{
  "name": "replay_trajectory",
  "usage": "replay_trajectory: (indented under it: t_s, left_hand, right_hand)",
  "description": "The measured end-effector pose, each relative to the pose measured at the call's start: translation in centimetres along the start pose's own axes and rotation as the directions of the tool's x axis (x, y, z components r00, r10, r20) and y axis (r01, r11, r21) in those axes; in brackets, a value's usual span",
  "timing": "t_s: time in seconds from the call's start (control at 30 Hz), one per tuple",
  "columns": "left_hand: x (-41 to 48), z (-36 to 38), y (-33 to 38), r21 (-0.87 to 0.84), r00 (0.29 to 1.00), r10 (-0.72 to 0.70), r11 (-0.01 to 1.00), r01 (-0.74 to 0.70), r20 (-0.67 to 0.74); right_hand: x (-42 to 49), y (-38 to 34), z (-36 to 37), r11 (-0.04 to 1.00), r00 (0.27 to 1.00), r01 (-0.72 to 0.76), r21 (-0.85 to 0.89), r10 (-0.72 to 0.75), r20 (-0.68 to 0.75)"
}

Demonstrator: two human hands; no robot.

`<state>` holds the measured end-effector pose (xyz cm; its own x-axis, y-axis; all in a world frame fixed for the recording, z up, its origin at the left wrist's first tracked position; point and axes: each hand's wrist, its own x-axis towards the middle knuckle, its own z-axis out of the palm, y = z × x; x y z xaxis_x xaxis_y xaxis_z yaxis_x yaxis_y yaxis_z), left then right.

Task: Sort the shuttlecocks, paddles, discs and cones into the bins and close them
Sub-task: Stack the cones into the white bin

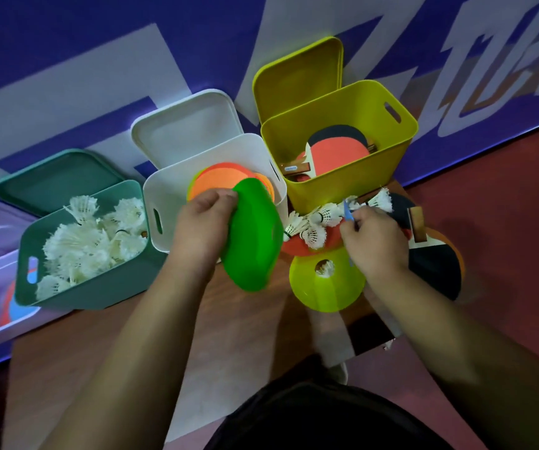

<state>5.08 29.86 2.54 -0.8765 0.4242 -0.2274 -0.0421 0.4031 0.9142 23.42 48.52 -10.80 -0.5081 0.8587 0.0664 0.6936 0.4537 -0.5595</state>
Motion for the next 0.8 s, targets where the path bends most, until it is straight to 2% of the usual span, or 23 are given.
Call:
replay_trajectory:
  t_s: [0.07, 0.17, 0.23, 0.3, 0.4, 0.47, 0.63, 0.8]
  left_hand:
    - [1.3, -1.9, 1.7, 0.037, 0.993, 0.102, 0.994, -0.1, -0.065]
    - [3.0, -4.5, 3.4, 0.199, 0.937, 0.323, 0.935, -0.295, -0.13]
    - [4.0, -5.5, 3.9, 0.293, 0.897, 0.424, 0.88, -0.374, -0.128]
    - [5.4, -6.0, 3.3, 0.395, 0.889, 0.452, 0.83, -0.393, -0.066]
    - [6.5, -6.6, 1.1, 0.543, 0.939, 0.344, 0.783, -0.304, 0.03]
    - [6.3, -7.3, -0.6, 0.548, 0.957, 0.289, 0.797, -0.253, 0.022]
    - [4.1, -10.0, -4.6, 0.471, 0.983, 0.185, 0.868, -0.159, -0.009]
    - [2.1, -14.7, -8.2, 0.312, 0.997, 0.053, 0.949, -0.031, -0.06]
  right_hand:
    - [-0.2, -2.3, -1.2, 0.988, 0.995, 0.075, 0.131, -0.066, -0.075]
    - [-0.1, -5.9, -2.2, 0.957, 0.993, 0.074, 0.28, -0.044, -0.111]
    - [0.2, -8.2, -2.6, 0.943, 0.992, 0.091, 0.319, -0.057, -0.114]
    - [0.4, -10.4, -3.0, 0.926, 0.99, 0.119, 0.359, -0.084, -0.111]
    - [0.4, -12.9, -3.3, 0.906, 0.988, 0.147, 0.397, -0.114, -0.105]
    - [0.2, -14.0, -3.1, 0.894, 0.984, 0.174, 0.412, -0.141, -0.109]
    - [-0.6, -15.9, -1.6, 0.857, 0.981, 0.187, 0.481, -0.188, -0.048]
    - [-2.3, -20.7, 0.8, 0.823, 0.972, 0.148, 0.549, -0.222, 0.071]
